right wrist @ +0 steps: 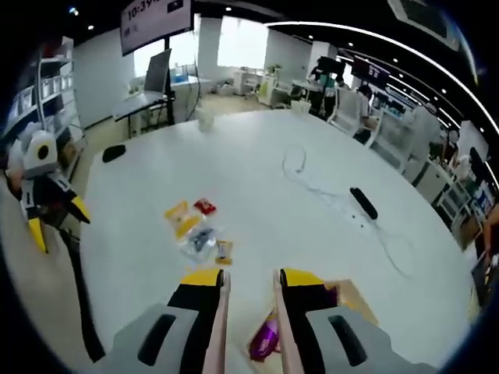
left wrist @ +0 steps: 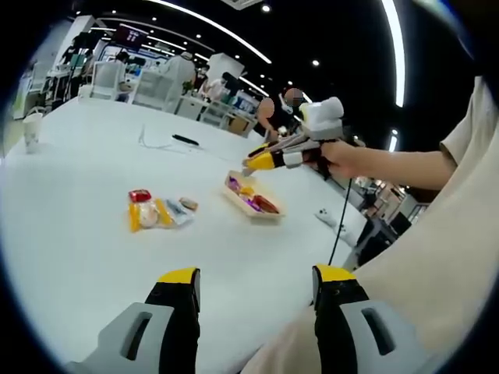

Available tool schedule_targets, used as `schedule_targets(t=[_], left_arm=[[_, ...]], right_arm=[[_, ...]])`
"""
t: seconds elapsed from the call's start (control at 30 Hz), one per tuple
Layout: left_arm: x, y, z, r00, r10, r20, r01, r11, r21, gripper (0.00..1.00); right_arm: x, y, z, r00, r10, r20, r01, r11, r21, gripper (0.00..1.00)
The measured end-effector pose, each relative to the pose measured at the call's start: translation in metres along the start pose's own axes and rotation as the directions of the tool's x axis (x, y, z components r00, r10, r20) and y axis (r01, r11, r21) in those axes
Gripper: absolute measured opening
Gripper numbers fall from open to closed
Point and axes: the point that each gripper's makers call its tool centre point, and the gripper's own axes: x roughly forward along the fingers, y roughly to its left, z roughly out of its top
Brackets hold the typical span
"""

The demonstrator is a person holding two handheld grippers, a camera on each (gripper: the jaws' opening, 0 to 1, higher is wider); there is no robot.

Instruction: Place the target food into the container with the food tongs after gripping and lifting it, then release it inside without dropping or visibly crushing the food.

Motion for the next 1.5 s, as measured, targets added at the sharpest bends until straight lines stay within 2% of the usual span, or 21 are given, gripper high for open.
schedule_targets(t=[0.23, 0.7, 1.5], left_arm=[[0.0, 0.002, 0.001, 1.0, 0.005, 0.004, -0.005, 1.0, -0.006, 0.57], [0.0, 0.011, 0.002, 1.0, 0.019, 0.001, -0.019, 1.0, -0.014, 0.57], [0.015, 0.02, 0.009, 1.0, 0.013, -0.014, -0.014, 0.999, -0.037, 0.57]], right_arm=[[0.009, 0.004, 0.002, 0.999, 0.038, -0.019, -0.038, 0.999, 0.01, 0.28], [0.023, 0.014, -0.002, 0.995, 0.082, -0.061, -0.084, 0.996, -0.036, 0.28], [0.05, 0.02, 0.001, 0.984, 0.139, -0.11, -0.151, 0.983, -0.101, 0.28]])
